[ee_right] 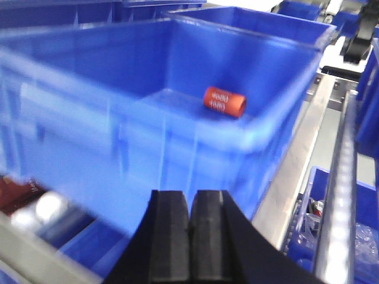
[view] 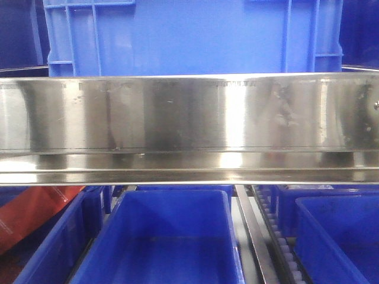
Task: Place cylindrical capacitor in blue bin on shelf
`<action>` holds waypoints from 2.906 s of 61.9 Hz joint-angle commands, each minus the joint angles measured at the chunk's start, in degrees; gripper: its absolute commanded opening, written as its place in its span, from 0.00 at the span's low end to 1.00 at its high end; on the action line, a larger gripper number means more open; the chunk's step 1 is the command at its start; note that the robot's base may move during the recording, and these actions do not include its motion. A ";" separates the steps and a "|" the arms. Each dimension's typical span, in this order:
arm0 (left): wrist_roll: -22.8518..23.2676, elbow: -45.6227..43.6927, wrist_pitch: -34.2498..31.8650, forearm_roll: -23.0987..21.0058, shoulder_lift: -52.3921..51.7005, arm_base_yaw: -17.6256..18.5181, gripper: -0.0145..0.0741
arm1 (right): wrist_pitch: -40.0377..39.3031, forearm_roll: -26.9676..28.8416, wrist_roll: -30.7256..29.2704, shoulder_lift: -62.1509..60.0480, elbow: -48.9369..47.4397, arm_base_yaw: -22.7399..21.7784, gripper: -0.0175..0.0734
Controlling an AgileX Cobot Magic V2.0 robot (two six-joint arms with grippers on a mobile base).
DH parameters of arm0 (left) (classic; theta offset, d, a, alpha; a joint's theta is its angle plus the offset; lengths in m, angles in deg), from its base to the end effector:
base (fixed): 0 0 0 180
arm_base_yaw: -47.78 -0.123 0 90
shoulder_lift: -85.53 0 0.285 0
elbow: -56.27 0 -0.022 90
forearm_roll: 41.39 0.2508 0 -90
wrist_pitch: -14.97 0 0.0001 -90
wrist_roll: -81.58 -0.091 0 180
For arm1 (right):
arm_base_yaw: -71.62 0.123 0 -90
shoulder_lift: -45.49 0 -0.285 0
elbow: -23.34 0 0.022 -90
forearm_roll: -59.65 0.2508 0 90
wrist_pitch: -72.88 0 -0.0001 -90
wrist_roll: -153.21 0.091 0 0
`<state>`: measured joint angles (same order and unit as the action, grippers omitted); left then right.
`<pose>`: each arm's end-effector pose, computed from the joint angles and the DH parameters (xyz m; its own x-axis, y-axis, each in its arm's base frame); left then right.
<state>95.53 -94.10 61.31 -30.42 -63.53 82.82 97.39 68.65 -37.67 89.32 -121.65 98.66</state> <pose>0.0478 -0.0182 0.3864 -0.2803 0.0632 -0.9578 0.4323 0.8992 -0.0672 0.1083 0.0619 0.3698 -0.1776 -0.1430 -0.9737 -0.5188 0.8543 -0.0309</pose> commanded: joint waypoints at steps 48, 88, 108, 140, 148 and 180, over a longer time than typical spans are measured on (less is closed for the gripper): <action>0.38 0.19 -1.06 0.23 -0.35 -0.07 0.04 | -11.64 0.02 -0.09 -13.97 14.30 0.02 0.01; -10.35 14.79 -20.40 -8.59 -7.72 -18.85 0.04 | -11.67 0.02 -0.09 -13.97 14.30 0.02 0.01; -10.92 38.41 -33.42 -10.97 -20.87 -29.57 0.04 | -11.67 0.02 -0.09 -13.97 14.30 0.02 0.01; -10.92 47.59 -44.37 -10.97 -23.15 -29.58 0.04 | -12.14 0.02 -0.09 -13.97 14.30 0.02 0.01; -10.92 47.59 -44.37 -10.97 -23.15 -29.58 0.04 | -12.14 0.02 -0.09 -13.97 14.30 0.02 0.01; -10.92 47.59 -44.37 -10.97 -23.15 -29.58 0.04 | -12.92 0.02 -0.09 -13.97 14.42 0.02 0.01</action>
<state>84.67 -46.45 18.47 -40.98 -86.42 53.38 86.10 68.65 -37.67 75.66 -107.41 98.66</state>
